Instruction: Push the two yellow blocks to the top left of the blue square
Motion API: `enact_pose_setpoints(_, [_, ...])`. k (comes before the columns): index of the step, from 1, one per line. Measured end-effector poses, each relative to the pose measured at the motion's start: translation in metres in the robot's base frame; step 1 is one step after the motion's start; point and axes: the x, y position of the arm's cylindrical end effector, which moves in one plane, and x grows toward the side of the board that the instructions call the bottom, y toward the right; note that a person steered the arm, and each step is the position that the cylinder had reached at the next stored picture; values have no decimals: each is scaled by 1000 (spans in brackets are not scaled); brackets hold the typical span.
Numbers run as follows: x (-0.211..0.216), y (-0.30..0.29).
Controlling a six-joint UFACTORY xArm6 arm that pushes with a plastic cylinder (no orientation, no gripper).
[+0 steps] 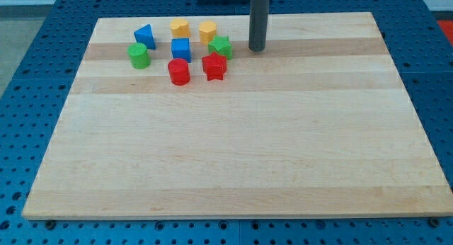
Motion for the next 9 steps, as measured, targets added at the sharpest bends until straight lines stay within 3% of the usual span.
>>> enact_pose_setpoints(2, [-13,-40])
enact_pose_setpoints(4, [-29,-42])
enact_pose_setpoints(7, [-32,-138])
enact_pose_setpoints(9, [-32,-139])
